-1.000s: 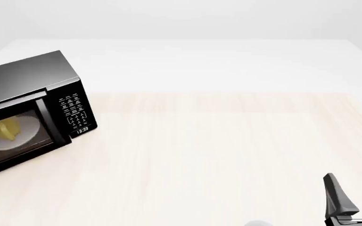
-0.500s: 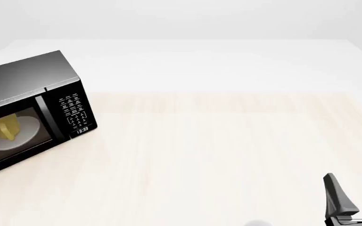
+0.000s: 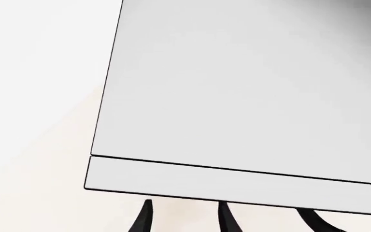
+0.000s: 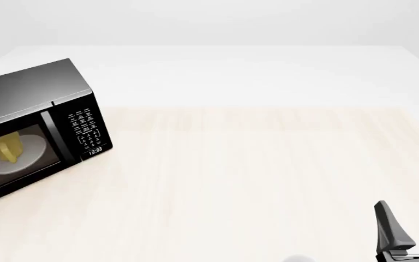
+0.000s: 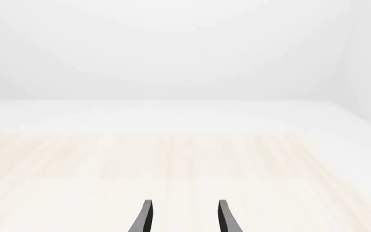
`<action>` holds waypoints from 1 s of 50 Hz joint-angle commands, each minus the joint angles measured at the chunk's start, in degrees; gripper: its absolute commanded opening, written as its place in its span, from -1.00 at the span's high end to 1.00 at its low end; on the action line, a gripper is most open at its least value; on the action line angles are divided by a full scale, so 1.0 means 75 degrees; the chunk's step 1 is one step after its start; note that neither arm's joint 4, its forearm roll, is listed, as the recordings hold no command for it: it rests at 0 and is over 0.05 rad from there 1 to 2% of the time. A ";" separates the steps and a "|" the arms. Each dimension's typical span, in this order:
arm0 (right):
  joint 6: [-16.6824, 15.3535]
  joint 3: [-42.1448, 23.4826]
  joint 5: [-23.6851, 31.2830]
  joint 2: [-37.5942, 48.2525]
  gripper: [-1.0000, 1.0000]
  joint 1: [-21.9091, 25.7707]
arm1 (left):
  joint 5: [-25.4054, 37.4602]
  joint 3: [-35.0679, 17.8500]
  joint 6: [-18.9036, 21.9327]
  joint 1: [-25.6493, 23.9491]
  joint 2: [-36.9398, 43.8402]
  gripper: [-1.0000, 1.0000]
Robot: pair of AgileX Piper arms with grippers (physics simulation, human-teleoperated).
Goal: Put the yellow and white mug in the microwave and close it.
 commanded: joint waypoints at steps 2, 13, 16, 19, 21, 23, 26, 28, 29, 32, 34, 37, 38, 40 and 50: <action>-0.0001 0.0000 0.0000 0.0000 -1.00 -0.0001 | 0.0113 0.0333 0.0059 0.0025 -0.0660 -1.00; 0.0001 0.0000 0.0000 -0.0001 -1.00 -0.0001 | 0.0423 0.0401 -0.0002 -0.0074 -0.1450 -1.00; 0.0000 0.0000 0.0000 0.0000 -1.00 0.0000 | 0.0473 0.0415 0.0033 -0.0069 -0.1611 -1.00; 0.0001 0.0000 0.0000 -0.0001 -1.00 -0.0002 | 0.0549 0.0432 0.0055 -0.0146 -0.1928 -1.00; 0.0001 0.0000 0.0000 0.0000 -1.00 -0.0002 | 0.0612 0.0443 0.0045 -0.0212 -0.2101 -1.00; -0.0001 0.0000 0.0000 0.0001 -1.00 0.0001 | 0.0644 0.0460 0.0081 -0.0226 -0.2277 -1.00; 0.0001 0.0000 0.0000 -0.0001 -1.00 -0.0001 | 0.0729 0.0437 0.0130 -0.0275 -0.2610 -1.00; -0.0001 0.0000 0.0000 -0.0001 -1.00 -0.0002 | 0.0778 0.0413 0.0228 -0.0247 -0.2781 -1.00; 0.0000 0.0000 0.0000 0.0000 -1.00 -0.0001 | 0.0809 0.0408 0.0221 -0.0250 -0.2819 -1.00; 0.0000 0.0000 0.0000 -0.0001 -1.00 0.0000 | 0.0838 0.0421 0.0287 -0.0251 -0.2975 -1.00; 0.0001 0.0000 0.0000 0.0000 -1.00 -0.0002 | 0.0878 0.0419 0.0423 -0.0205 -0.3181 -1.00; 0.0001 0.0000 0.0000 0.0000 -1.00 -0.0001 | 0.1046 0.0353 0.0550 -0.0076 -0.3395 -1.00; 0.0000 0.0000 0.0000 0.0001 -1.00 0.0001 | 0.1068 0.0345 0.0574 -0.0068 -0.3471 -1.00; 0.0001 0.0000 0.0000 0.0001 -1.00 0.0000 | 0.1154 0.0326 0.0604 -0.0043 -0.3573 -1.00; 0.0000 0.0000 0.0000 0.0000 -1.00 -0.0001 | 0.1505 0.0399 0.0874 0.0040 -0.4376 -1.00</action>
